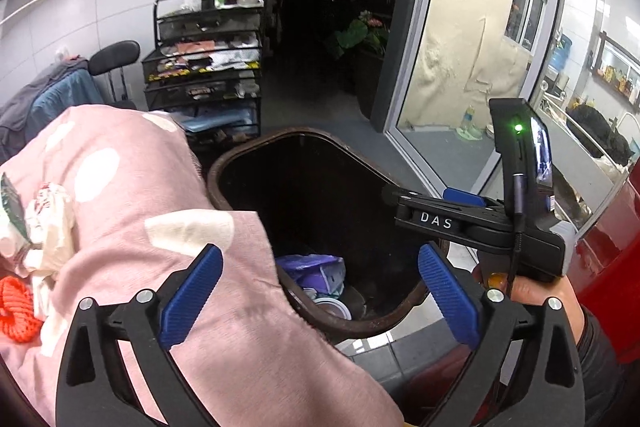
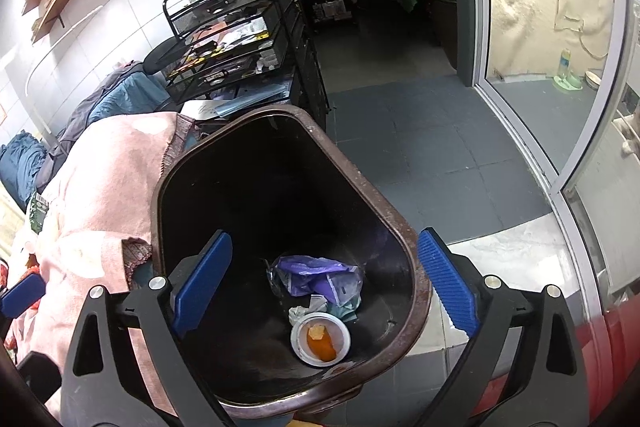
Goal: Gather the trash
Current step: 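Lower the orange peel into the bin and open the left tool, then grasp the orange mesh net with the left tool while the right tool grasps the white plastic bag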
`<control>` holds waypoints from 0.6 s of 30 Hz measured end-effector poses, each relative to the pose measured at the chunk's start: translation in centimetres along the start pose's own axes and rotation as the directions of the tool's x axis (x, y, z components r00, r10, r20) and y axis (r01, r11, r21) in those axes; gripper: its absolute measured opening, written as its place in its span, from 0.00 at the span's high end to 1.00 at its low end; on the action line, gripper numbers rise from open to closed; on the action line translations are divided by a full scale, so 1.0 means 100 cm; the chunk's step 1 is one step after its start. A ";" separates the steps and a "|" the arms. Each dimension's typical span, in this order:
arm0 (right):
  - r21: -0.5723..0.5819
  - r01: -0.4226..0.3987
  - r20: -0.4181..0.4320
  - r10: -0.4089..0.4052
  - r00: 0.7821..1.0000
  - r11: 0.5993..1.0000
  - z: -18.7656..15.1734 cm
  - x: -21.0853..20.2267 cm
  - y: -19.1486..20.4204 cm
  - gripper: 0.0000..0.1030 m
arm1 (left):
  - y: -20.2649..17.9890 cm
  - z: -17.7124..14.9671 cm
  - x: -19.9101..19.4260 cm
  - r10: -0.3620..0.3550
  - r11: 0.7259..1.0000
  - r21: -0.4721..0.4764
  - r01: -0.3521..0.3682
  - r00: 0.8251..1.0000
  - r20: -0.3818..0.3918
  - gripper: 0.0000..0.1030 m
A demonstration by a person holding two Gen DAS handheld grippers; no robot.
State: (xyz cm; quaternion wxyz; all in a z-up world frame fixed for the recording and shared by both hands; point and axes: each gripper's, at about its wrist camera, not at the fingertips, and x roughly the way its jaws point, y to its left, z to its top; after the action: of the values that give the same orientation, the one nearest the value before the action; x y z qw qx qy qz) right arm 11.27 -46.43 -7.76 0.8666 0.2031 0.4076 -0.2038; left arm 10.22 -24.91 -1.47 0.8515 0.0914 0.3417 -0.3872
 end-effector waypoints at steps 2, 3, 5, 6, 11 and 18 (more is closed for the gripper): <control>-0.008 -0.010 -0.001 0.010 1.000 1.000 -0.001 -0.001 0.004 0.10 | 0.003 -0.004 -0.008 0.017 1.000 -0.007 -0.017 1.000 0.015 0.05; -0.012 -0.015 -0.003 0.015 1.000 1.000 -0.002 -0.002 0.006 0.09 | 0.005 -0.006 -0.012 0.023 1.000 -0.010 -0.023 0.999 0.022 0.05; -0.025 -0.031 -0.007 0.031 0.999 0.999 -0.004 -0.003 0.013 0.09 | 0.009 -0.010 -0.019 0.035 0.999 -0.019 -0.034 0.999 0.032 0.05; -0.031 -0.037 -0.009 0.037 0.999 0.999 -0.004 -0.003 0.015 0.09 | 0.012 -0.012 -0.022 0.041 0.999 -0.024 -0.040 0.999 0.036 0.05; -0.067 -0.073 -0.010 0.073 0.997 0.995 -0.009 -0.009 0.035 0.09 | 0.028 -0.024 -0.043 0.079 0.995 -0.061 -0.075 0.995 0.067 0.05; -0.117 -0.145 -0.008 0.145 0.989 0.982 -0.014 -0.018 0.065 0.09 | 0.065 -0.039 -0.071 0.163 0.976 -0.162 -0.144 0.981 0.110 0.05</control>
State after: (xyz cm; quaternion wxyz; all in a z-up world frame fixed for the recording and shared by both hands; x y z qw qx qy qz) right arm 12.75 -39.95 -5.91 0.8898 0.1808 0.4026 -0.1159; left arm 9.62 -14.55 -0.45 0.9026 0.0278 0.3097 -0.2977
